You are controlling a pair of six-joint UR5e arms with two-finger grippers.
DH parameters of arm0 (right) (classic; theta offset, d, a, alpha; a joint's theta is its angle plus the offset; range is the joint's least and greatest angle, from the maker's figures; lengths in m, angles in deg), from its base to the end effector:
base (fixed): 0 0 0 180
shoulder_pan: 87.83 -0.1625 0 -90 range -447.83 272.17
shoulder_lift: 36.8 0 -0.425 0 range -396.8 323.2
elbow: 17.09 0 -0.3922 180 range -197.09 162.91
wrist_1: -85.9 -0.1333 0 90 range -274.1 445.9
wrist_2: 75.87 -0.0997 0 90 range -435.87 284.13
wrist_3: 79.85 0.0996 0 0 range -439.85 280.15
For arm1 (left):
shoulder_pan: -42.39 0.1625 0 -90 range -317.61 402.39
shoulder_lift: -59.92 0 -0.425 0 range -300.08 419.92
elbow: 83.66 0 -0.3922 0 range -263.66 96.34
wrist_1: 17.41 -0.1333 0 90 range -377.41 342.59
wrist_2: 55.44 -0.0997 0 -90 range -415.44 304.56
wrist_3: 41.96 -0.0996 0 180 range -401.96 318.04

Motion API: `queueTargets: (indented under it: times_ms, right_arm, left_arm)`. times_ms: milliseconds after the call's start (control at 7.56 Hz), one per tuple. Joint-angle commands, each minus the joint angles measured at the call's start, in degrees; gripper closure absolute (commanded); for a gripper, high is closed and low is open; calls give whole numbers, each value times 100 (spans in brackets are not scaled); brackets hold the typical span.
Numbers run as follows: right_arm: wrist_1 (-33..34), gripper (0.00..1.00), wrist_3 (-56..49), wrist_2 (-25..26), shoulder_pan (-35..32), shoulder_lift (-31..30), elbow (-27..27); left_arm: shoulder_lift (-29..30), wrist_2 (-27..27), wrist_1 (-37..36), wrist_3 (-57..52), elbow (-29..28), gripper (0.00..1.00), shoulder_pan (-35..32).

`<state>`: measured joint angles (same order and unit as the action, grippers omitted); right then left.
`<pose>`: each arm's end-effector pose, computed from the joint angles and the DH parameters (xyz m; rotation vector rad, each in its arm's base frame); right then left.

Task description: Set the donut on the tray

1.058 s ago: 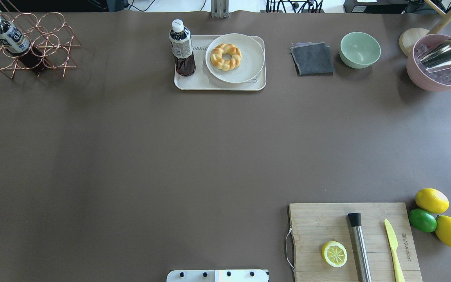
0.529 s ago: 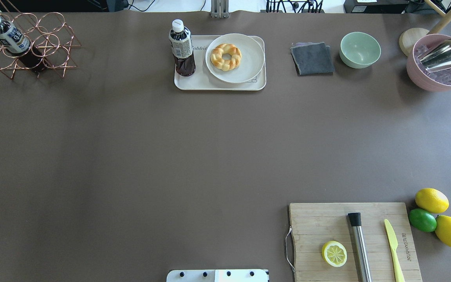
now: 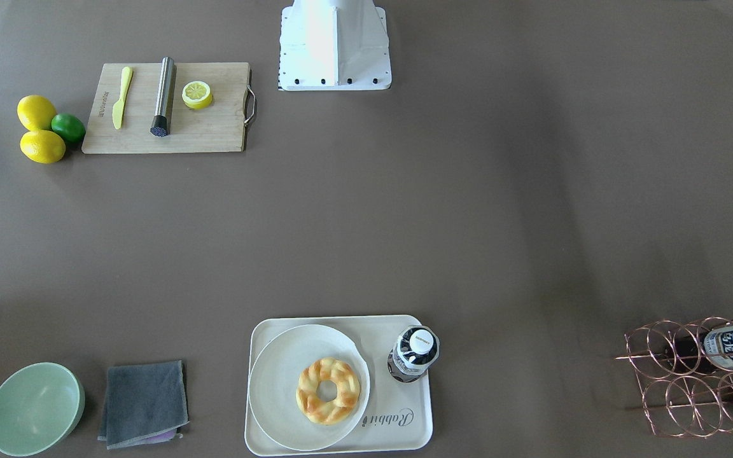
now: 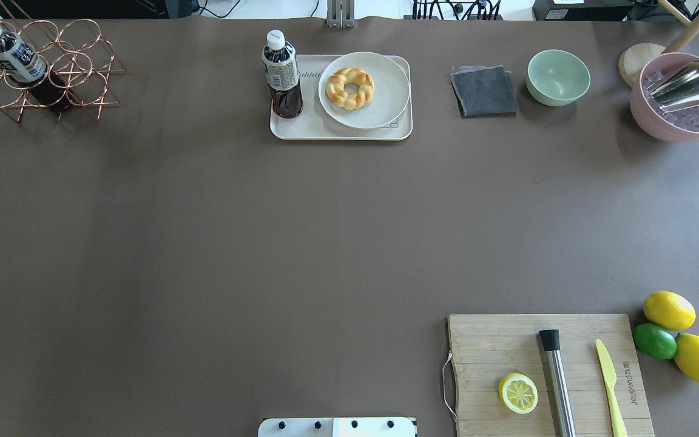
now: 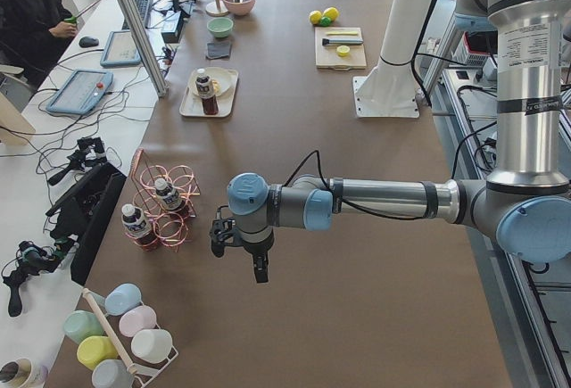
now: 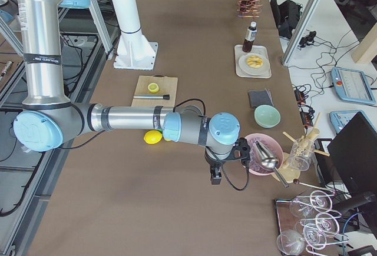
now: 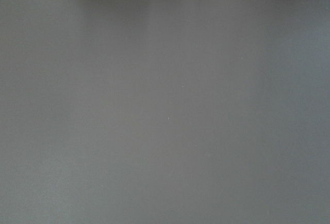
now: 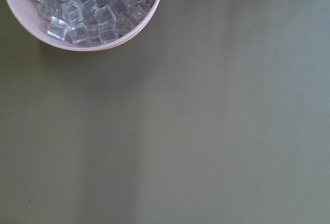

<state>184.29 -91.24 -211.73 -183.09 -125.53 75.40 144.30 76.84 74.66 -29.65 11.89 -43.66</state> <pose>0.1069 -0.4868 0.6389 0.0402 -0.8027 -0.0688 -0.0349 -0.4563 0.6561 -0.0714 0.7357 -0.1263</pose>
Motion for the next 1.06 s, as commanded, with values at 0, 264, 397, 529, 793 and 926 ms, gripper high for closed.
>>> queueTargets:
  times_ms: [0,264,397,529,793,926]
  right_arm:
    - [-12,0,58,7,-53,-12,23]
    - [-12,0,164,-37,-45,5,23]
    - [-4,0,198,-54,-45,5,58]
    - [-12,0,312,-2,-45,-64,67]
    - [-4,0,269,-2,-185,-179,93]
    - [-4,0,269,7,-185,-188,67]
  left_arm:
    - [-36,42,-5,-54,120,2,-418]
    - [-326,34,-5,-63,306,2,-606]
    - [-326,34,-5,-54,306,2,-606]
    - [-318,34,-5,-54,315,2,-606]
    - [-300,25,-5,-54,315,2,-597]
    - [-326,34,-5,-54,341,2,-588]
